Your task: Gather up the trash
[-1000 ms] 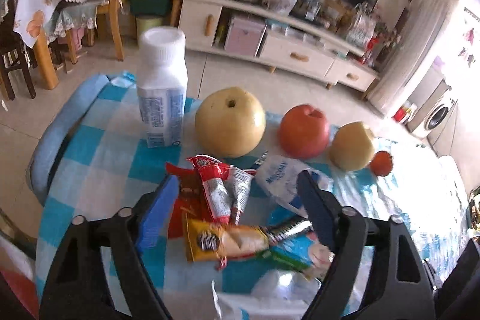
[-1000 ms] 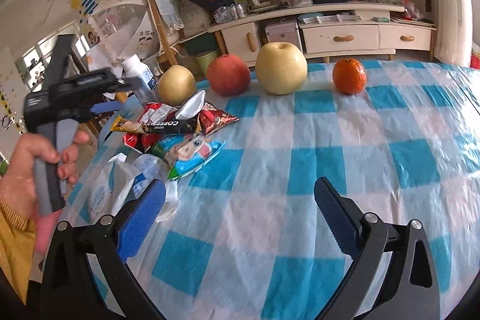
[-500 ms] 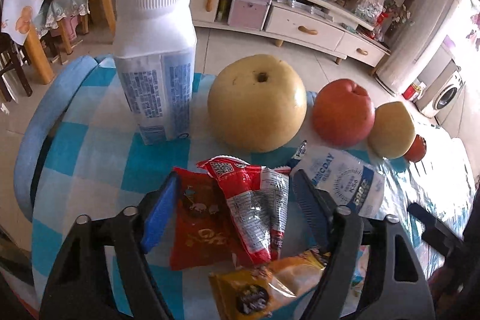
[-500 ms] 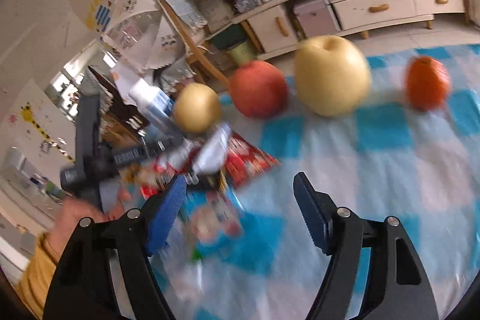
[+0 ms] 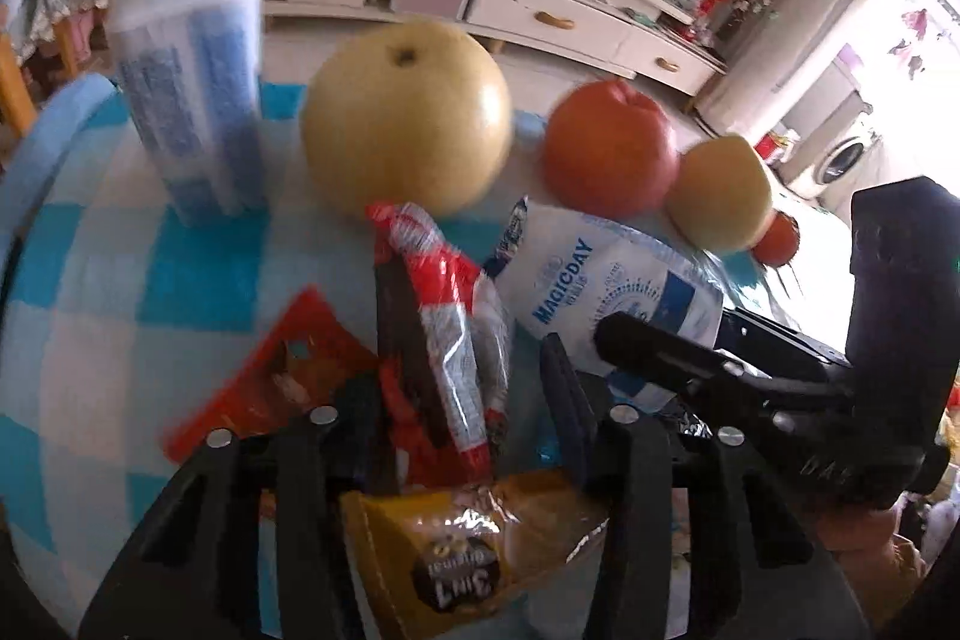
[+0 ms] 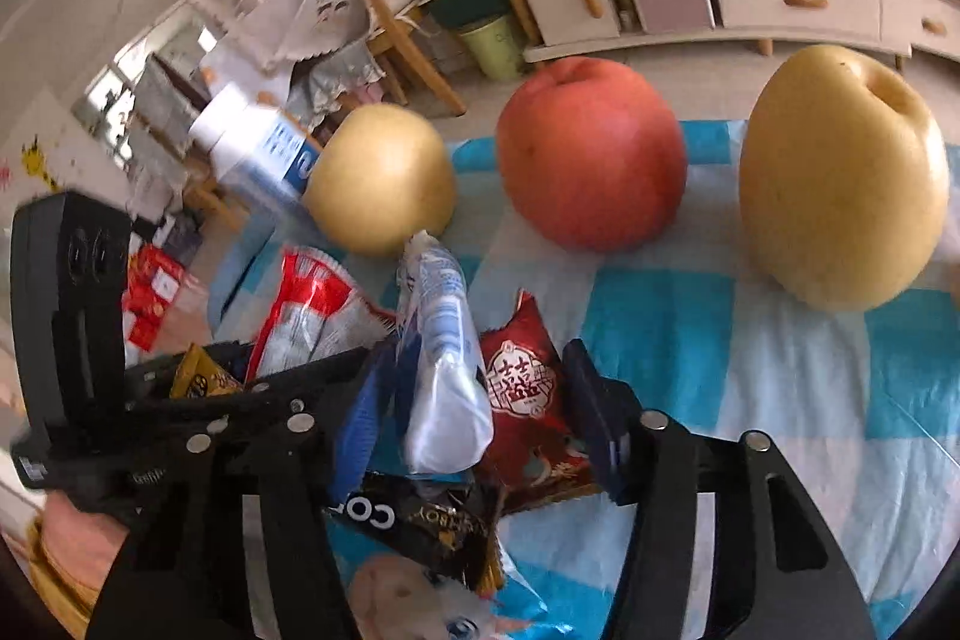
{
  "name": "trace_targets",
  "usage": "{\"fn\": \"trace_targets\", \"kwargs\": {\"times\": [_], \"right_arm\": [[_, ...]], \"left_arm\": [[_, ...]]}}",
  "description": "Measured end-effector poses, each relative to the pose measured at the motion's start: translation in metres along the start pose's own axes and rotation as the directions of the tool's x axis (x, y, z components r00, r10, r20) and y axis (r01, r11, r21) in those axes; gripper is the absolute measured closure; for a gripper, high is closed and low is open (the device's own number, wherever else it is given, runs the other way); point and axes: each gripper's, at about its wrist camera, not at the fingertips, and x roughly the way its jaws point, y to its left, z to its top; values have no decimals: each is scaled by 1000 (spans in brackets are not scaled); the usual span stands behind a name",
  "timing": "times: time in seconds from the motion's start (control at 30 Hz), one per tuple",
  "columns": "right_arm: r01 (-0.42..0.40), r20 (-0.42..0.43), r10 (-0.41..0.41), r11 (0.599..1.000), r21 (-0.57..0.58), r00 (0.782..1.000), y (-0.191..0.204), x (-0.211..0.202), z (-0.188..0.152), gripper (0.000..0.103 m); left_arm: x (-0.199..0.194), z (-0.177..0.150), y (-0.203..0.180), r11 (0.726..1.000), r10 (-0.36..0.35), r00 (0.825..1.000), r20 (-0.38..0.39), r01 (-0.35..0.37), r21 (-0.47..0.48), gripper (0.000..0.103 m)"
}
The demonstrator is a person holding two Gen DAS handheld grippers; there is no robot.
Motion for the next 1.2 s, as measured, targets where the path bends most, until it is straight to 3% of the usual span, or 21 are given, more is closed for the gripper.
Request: {"fn": "trace_targets", "kwargs": {"times": [0.13, 0.57, 0.63, 0.77, 0.83, 1.0, 1.1, 1.2], "right_arm": [[16, 3, -16, 999, -43, 1000, 7, -20, -26, 49], [51, 39, -53, 997, 57, 998, -7, -105, -121, 50], [66, 45, -70, 995, 81, 997, -7, -118, -136, 50], [88, 77, -98, 989, 119, 992, -9, -142, -153, 50], [112, 106, -125, 987, 114, 987, -7, -155, -157, 41], [112, 191, -130, 988, 104, 973, 4, -179, -162, 31], [130, 223, -128, 991, 5, 966, 23, -181, -161, 31], [113, 213, -86, 987, -116, 973, 43, -174, -160, 31]], "left_arm": [[-2, -19, -15, 1000, -18, 1000, -3, 18, 25, 58], [-24, -101, -90, 976, -122, 989, -81, 135, 171, 57], [-28, -107, -96, 973, -134, 988, -80, 147, 179, 47], [-53, -115, -96, 972, -111, 994, 9, 107, 207, 36], [-71, -117, -89, 977, -112, 992, 64, 99, 187, 20], [-105, -107, -47, 997, -22, 982, 185, 7, 82, 20], [-104, -93, -21, 998, 65, 980, 187, -62, -20, 20], [-92, -77, -8, 992, 123, 977, 176, -117, -42, 20]]}}
